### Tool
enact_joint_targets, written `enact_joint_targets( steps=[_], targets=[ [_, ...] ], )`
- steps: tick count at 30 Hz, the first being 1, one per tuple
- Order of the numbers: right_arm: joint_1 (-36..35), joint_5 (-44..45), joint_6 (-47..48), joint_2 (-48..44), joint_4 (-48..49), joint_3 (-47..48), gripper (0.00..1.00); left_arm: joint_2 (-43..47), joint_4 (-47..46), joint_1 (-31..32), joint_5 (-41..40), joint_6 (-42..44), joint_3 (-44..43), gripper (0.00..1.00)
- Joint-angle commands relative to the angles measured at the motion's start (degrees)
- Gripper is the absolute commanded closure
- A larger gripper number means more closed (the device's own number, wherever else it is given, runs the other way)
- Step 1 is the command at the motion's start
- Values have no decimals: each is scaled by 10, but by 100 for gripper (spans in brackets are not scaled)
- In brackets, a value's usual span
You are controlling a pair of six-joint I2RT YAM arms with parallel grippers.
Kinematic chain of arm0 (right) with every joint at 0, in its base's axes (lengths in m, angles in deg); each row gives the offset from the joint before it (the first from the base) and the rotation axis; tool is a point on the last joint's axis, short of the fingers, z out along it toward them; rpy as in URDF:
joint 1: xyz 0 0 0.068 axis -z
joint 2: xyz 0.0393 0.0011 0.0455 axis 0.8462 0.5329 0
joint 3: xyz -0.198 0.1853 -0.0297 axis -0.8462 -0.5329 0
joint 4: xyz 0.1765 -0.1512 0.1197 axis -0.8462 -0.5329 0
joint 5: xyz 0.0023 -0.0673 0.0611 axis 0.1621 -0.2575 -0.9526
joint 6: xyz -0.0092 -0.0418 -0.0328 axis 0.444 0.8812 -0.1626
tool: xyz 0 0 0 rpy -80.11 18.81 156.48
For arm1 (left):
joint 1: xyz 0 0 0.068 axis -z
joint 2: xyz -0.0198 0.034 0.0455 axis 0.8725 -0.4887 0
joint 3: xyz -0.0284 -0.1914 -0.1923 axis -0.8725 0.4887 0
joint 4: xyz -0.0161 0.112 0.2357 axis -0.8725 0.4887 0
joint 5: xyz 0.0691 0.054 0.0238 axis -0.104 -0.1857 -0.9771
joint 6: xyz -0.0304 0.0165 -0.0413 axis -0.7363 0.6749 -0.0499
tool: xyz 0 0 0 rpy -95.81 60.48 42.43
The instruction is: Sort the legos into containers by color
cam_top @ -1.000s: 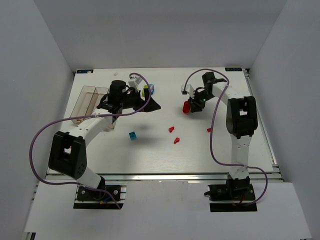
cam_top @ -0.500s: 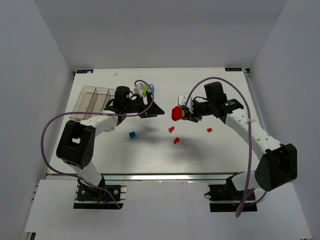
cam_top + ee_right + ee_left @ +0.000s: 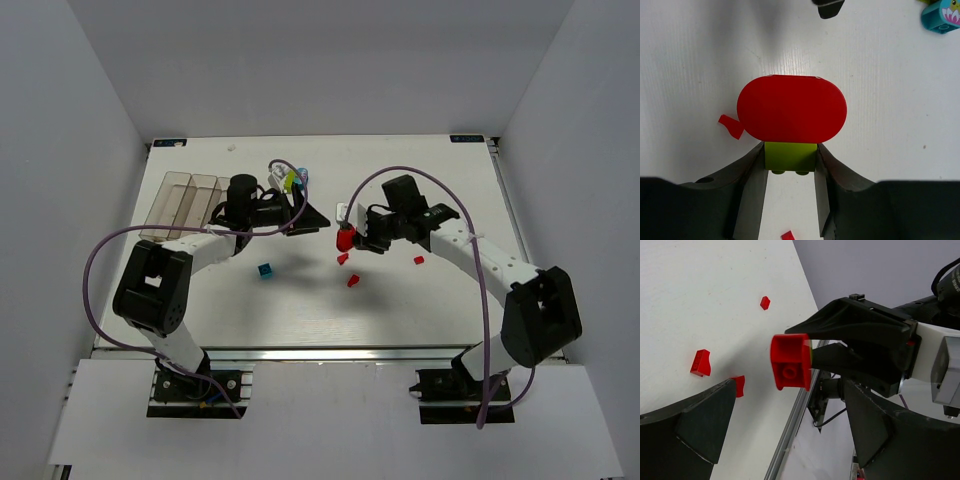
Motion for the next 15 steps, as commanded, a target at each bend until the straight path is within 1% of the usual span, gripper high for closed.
enact_joint_targets(
  steps=[1, 5, 9, 15],
  targets=[
    [-13, 9, -31, 22, 18, 38, 100, 15, -14, 3, 11, -1, 2, 2],
    [-27, 6, -62, 51, 21, 68, 100, 13, 11, 8, 1, 13, -3, 2],
    [-36, 14, -77, 66, 24, 88, 100, 11, 33, 8, -10, 27, -9, 5],
    [-45, 8, -95, 70, 29, 99, 100, 10, 62, 8, -29, 42, -17, 7]
  ],
)
